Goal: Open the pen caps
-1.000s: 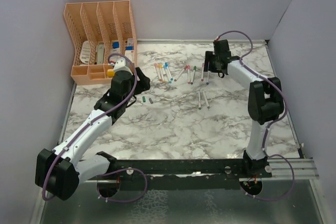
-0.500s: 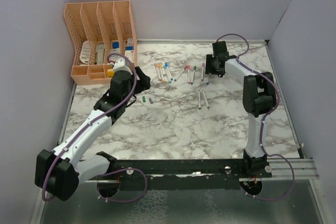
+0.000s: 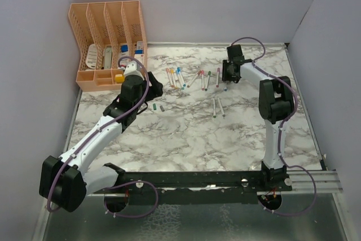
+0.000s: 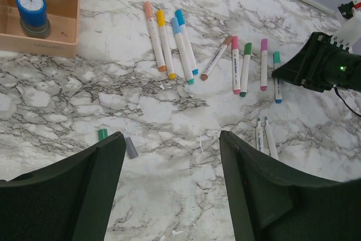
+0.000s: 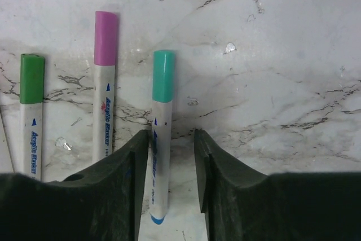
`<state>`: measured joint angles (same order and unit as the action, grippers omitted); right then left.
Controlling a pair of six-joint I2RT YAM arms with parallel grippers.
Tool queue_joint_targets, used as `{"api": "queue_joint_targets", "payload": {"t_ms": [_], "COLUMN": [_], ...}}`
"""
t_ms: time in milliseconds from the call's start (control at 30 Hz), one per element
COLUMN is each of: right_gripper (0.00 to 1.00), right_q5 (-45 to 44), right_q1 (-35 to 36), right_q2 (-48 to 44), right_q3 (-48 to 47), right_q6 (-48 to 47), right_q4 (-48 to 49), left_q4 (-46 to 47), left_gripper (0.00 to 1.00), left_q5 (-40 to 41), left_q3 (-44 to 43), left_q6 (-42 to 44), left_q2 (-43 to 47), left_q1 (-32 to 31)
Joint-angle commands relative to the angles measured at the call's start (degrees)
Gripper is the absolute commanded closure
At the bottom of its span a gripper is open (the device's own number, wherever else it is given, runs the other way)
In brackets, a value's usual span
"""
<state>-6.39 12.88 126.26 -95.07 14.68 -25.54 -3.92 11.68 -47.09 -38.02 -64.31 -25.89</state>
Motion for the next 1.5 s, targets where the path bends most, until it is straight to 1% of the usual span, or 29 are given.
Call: {"api": "queue_joint_targets", "payload": {"t_ms": [0,33,100,167,200,300,367,467,500,600,700,833,967,1033,1133,1267,1467], "right_gripper": [0.69,0.72,0.82,0.96,0.98,0.99,0.99,0.99,0.99,0.99,0.99,0.99,0.99,0.99,0.99,0.98,0.98], "right_q5": [0.9,1.2,1.7,1.8,1.8,1.0,0.2,1.8,2.8,9.9,17.1,25.0,33.2,35.1,35.7,34.3,33.4], "right_q1": [-0.3,-0.3,-0.3,-0.3,-0.3,-0.4,-0.7,-0.7,-0.7,-0.7,-0.6,0.3,2.6,4.3,7.3,10.7,14.4], "right_q2": [3.1,3.5,3.9,3.9,4.0,2.8,-0.2,-8.3,-11.0,-19.2,-26.1,-32.9,-38.2,-39.8,-40.8,-40.3,-39.6], "right_q3": [-2.2,-2.7,-3.2,-3.6,-4.1,-5.7,-5.7,-1.5,0.6,7.7,14.5,21.1,28.7,32.4,35.1,36.1,37.0], "right_q6": [0.3,0.6,1.0,1.3,1.4,1.6,1.5,-0.2,-0.8,-2.9,-2.8,-2.9,-2.1,-1.7,-1.7,-1.8,-1.7], "right_q4": [-5.4,-6.7,-8.5,-9.5,-10.0,-12.1,-11.9,-6.8,-4.9,-0.3,3.5,6.5,11.6,14.2,16.2,15.7,16.8], "left_q4": [0.4,0.1,-0.7,-1.0,-0.9,0.6,2.1,4.8,5.7,9.1,12.6,14.7,16.9,17.9,18.6,20.0,21.0], "left_gripper": [0.29,0.29,0.29,0.29,0.29,0.28,0.25,0.16,0.15,0.15,0.14,0.14,0.14,0.15,0.15,0.19,0.21], "left_q5": [-3.2,-4.1,-5.9,-7.8,-8.9,-12.0,-14.4,-18.2,-19.2,-22.0,-23.2,-25.2,-26.0,-26.5,-27.9,-29.3,-30.4], "left_q3": [-2.6,-3.0,-3.8,-4.1,-4.0,-3.4,-3.3,-3.5,-3.6,-3.4,-2.8,-4.4,-6.3,-7.4,-8.8,-8.7,-7.2], "left_q6": [-0.6,-0.8,-0.9,-1.7,-2.1,-4.1,-5.4,-7.3,-7.7,-9.0,-10.2,-11.4,-12.3,-12.3,-12.0,-12.2,-13.0], "left_q2": [-1.3,-1.7,-2.6,-3.1,-3.2,-3.3,-3.5,-4.4,-4.9,-6.3,-7.7,-10.7,-13.4,-15.1,-18.1,-21.4,-24.6], "left_q1": [0.1,0.1,0.1,0.1,0.1,0.1,0.1,0.1,0.1,0.1,0.1,0.0,-0.1,-0.2,-0.3,-1.1,-3.2]}}
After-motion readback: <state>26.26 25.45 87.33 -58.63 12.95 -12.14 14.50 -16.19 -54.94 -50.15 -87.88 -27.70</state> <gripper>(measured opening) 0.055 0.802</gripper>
